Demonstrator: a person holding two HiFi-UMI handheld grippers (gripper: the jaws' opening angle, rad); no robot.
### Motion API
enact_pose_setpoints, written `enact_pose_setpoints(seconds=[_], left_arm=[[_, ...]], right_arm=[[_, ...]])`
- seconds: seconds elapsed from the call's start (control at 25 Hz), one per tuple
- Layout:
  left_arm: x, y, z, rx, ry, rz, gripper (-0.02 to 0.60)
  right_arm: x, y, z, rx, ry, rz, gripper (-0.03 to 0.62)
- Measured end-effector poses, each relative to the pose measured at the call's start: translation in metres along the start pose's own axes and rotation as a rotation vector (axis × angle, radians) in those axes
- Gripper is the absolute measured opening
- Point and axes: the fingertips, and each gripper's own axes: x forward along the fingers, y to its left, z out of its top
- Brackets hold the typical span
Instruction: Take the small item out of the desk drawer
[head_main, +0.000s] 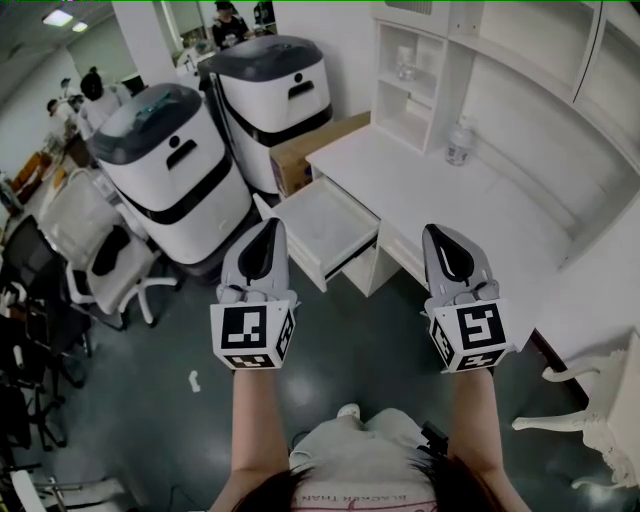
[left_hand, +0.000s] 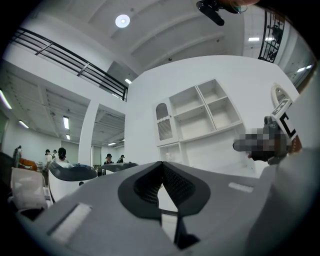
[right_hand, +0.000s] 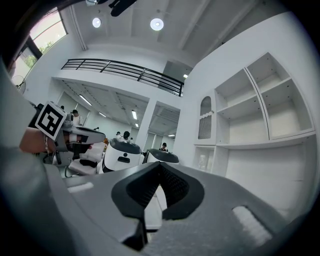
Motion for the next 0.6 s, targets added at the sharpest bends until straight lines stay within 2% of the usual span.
enact_pose_setpoints(seconds=[0.6], left_arm=[[0.033, 0.018, -0.018, -0.007, 0.016, 0.007, 0.015]], right_arm=[[0.041, -0.010, -0.009, -0.012, 0.011, -0.003, 0.002]])
